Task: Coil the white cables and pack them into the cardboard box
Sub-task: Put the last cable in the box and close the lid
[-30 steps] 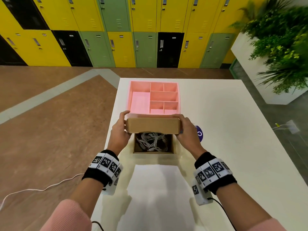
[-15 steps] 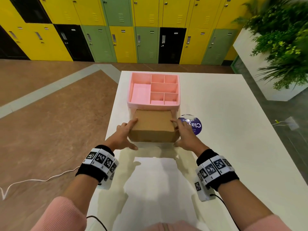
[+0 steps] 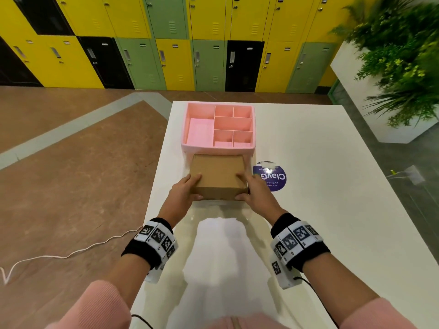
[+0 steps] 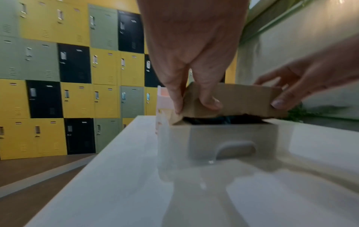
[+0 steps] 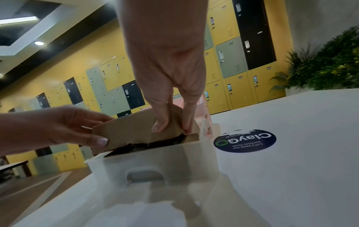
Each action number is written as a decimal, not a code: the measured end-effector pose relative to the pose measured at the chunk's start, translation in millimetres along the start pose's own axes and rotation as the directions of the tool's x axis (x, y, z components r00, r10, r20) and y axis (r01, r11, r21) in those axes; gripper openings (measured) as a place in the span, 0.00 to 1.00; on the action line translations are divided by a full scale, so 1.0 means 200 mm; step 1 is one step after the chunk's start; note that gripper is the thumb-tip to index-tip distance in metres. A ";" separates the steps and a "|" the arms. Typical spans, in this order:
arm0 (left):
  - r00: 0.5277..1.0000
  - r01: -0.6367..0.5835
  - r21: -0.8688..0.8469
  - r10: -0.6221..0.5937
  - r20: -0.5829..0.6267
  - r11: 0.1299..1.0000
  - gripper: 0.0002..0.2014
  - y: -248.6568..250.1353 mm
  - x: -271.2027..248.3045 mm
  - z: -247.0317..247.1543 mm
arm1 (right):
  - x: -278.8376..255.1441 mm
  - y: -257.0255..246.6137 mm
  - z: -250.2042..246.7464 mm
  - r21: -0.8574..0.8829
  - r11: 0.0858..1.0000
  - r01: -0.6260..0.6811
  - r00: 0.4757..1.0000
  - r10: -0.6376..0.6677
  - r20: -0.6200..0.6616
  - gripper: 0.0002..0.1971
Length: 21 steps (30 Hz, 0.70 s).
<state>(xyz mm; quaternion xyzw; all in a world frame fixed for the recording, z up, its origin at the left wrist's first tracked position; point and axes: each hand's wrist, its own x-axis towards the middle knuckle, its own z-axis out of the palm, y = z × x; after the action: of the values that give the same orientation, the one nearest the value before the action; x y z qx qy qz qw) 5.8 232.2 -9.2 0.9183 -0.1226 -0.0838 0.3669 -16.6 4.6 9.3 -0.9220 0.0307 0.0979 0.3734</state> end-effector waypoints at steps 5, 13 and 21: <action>0.999 0.028 0.095 -0.025 -0.031 0.995 0.30 -0.02 -0.03 0.07 | -0.02 0.00 0.06 -0.300 0.953 0.041 0.997 -0.059 -0.053 0.26; 0.995 0.001 0.271 0.026 -0.096 0.963 0.28 -0.06 -0.02 0.11 | 0.00 0.01 0.09 -0.486 0.874 0.014 0.994 -0.066 -0.088 0.23; 0.999 0.006 0.385 0.012 -0.044 0.923 0.32 -0.08 0.00 0.10 | 0.03 0.02 0.09 -0.459 0.889 -0.013 0.997 -0.026 -0.079 0.21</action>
<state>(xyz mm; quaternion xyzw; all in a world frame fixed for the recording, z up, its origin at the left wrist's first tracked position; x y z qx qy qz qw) 4.3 230.1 -33.5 0.9740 -0.1296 -0.0367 0.1824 -14.2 13.4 -6.7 -0.9874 0.0192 0.0628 0.1440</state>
